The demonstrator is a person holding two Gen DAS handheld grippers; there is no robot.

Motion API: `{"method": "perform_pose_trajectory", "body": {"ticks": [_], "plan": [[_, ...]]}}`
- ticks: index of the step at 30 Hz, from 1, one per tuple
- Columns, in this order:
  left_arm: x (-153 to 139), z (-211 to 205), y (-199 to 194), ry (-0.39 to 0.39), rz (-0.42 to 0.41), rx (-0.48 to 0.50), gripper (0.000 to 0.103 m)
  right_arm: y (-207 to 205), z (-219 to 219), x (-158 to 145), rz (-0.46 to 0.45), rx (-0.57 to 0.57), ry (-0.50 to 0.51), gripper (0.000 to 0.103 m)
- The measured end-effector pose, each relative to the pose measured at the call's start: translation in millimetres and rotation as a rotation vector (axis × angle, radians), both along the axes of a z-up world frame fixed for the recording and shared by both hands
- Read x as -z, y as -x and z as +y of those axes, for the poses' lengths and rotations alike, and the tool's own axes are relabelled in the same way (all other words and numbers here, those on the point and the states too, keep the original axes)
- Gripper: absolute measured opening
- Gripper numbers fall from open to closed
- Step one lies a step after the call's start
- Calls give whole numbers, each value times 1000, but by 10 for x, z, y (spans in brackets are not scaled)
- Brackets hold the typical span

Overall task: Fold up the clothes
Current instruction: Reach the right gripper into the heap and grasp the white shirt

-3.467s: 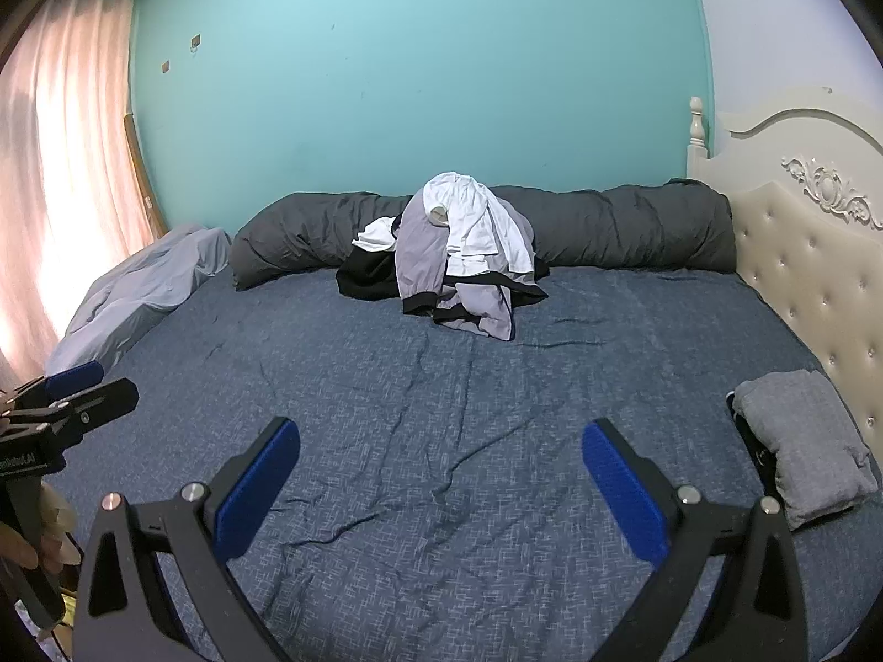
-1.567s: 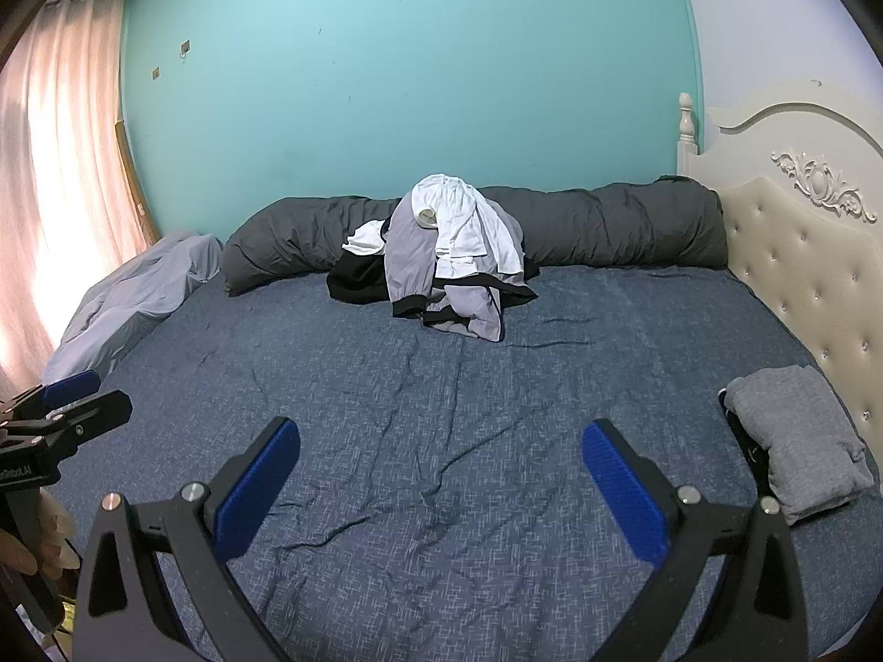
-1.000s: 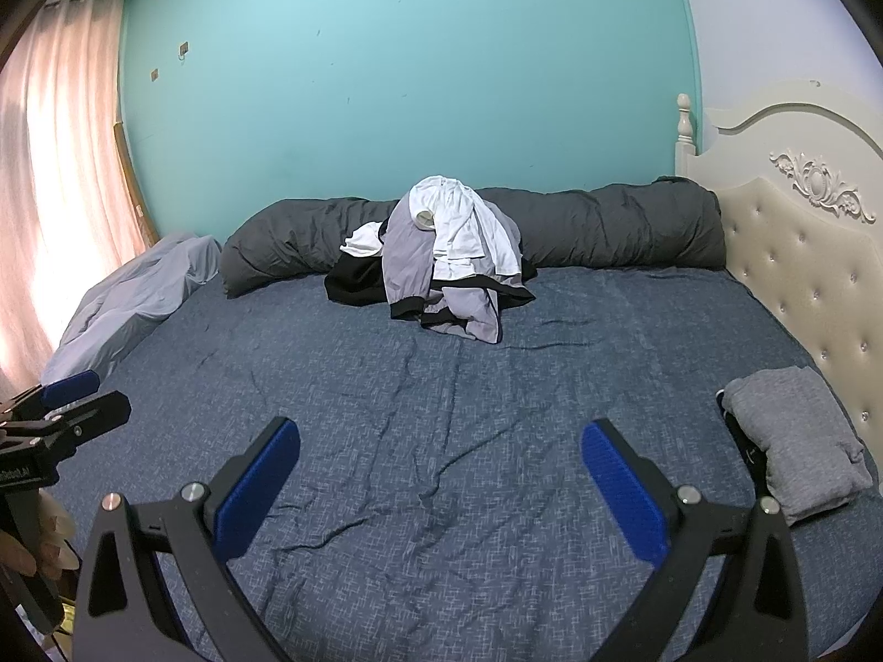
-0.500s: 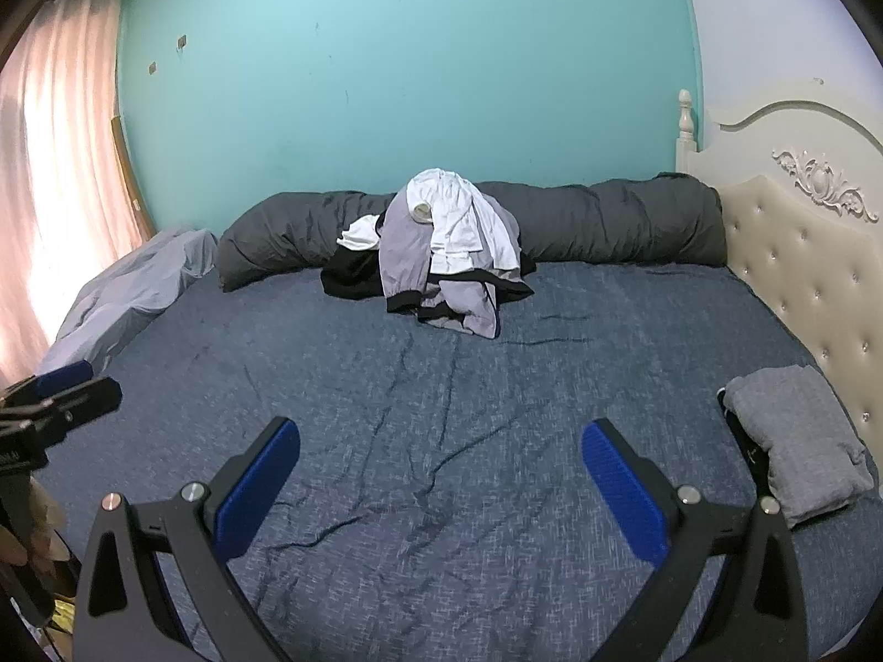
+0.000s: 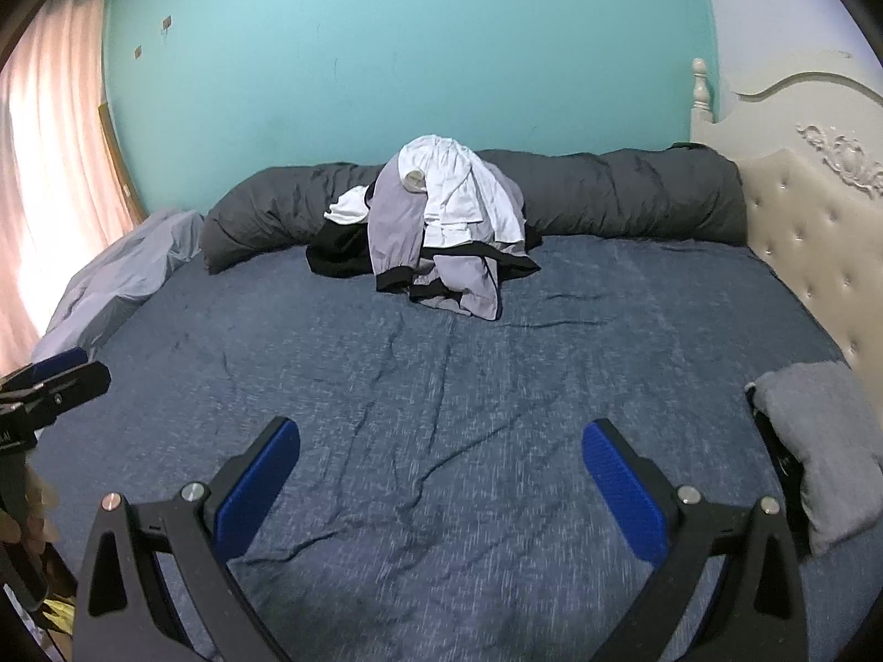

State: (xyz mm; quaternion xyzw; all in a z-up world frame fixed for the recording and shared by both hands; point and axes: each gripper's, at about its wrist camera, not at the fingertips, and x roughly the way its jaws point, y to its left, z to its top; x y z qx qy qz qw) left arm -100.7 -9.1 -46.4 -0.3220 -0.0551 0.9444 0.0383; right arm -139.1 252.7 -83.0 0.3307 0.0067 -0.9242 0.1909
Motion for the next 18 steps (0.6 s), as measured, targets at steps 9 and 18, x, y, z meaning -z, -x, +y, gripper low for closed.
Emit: {"method": "perform_pose_trajectory", "body": {"ticks": [9, 18], "plan": [[433, -319, 1013, -53, -28, -25, 103, 1175, -298, 454, 7, -77, -8, 103], [784, -734, 2073, -122, -69, -108, 103, 2374, -681, 800, -22, -97, -36, 103]]}}
